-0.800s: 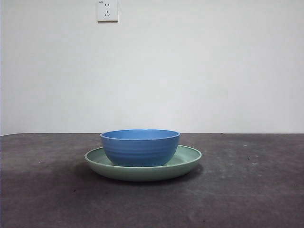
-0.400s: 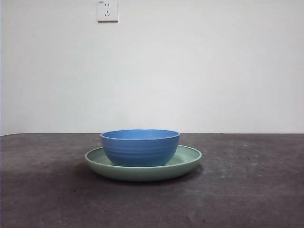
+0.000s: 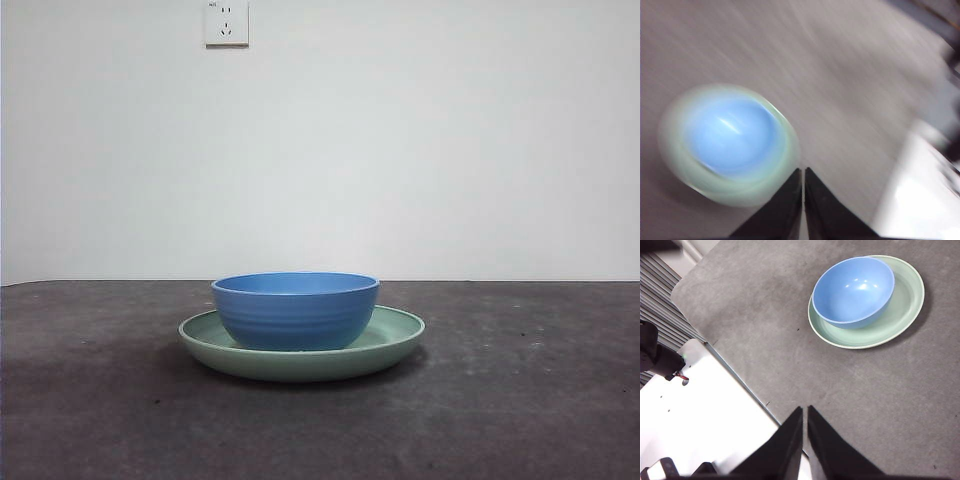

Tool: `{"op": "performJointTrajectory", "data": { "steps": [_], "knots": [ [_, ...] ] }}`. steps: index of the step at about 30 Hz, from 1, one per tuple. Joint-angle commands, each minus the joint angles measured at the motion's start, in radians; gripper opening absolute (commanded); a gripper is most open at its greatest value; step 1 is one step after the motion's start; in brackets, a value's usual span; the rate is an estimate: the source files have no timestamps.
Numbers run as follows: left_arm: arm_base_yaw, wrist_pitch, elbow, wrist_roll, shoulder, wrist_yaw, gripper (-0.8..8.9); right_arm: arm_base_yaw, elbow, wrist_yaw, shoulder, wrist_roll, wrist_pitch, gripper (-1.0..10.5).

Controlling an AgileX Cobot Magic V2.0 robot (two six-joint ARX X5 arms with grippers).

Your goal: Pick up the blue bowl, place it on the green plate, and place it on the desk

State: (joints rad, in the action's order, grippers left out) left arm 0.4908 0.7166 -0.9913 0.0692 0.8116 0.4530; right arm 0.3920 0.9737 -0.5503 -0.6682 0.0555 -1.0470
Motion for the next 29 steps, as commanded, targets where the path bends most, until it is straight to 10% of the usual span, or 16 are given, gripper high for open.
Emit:
{"op": "performJointTrajectory", "data": {
  "steps": [1,10,29],
  "knots": [
    [-0.089,-0.191,0.018,0.025,-0.067,-0.072,0.09,0.006,0.019,-0.001,-0.003,-0.012,0.006,0.1],
    [-0.365,-0.653,0.307,0.054,-0.34,-0.32,0.1,0.006,0.019,-0.001,-0.003,-0.012,0.006,0.1],
    [-0.521,-0.65,0.874,0.043,-0.752,-0.455,0.1,0.006,0.019,-0.002,-0.003,-0.012,0.006,0.1]
  ]
}}
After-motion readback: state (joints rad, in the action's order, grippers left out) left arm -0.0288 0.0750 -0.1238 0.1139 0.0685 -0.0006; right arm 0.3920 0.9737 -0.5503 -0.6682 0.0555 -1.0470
